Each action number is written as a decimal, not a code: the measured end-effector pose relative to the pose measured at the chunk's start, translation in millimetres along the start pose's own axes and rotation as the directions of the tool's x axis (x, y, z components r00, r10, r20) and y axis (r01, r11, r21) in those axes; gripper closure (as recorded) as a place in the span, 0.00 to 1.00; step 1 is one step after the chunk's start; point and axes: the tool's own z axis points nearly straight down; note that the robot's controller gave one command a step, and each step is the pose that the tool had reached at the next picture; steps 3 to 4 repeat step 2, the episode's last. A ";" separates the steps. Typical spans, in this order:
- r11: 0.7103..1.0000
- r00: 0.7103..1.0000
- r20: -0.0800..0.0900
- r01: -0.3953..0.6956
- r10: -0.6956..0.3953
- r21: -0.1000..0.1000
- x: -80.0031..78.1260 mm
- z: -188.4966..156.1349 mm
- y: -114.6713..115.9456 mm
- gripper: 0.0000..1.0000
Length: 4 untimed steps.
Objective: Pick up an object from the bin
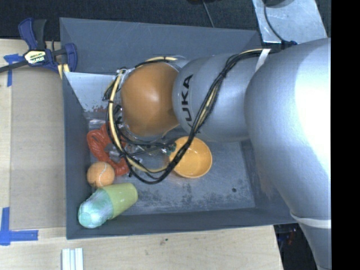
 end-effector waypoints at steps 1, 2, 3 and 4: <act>1.000 1.000 0.000 -0.002 0.002 -0.001 0.2 0.1 -0.3 1.00; 1.000 1.000 0.000 -0.005 0.005 0.000 1.7 -9.8 -1.3 1.00; 1.000 1.000 0.000 -0.005 0.005 0.000 1.7 -9.8 -1.3 1.00; 1.000 1.000 0.000 -0.005 0.005 0.000 1.7 -9.8 -1.3 1.00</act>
Offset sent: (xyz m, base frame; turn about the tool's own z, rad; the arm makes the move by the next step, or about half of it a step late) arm -0.0001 -0.0003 0.0365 0.0019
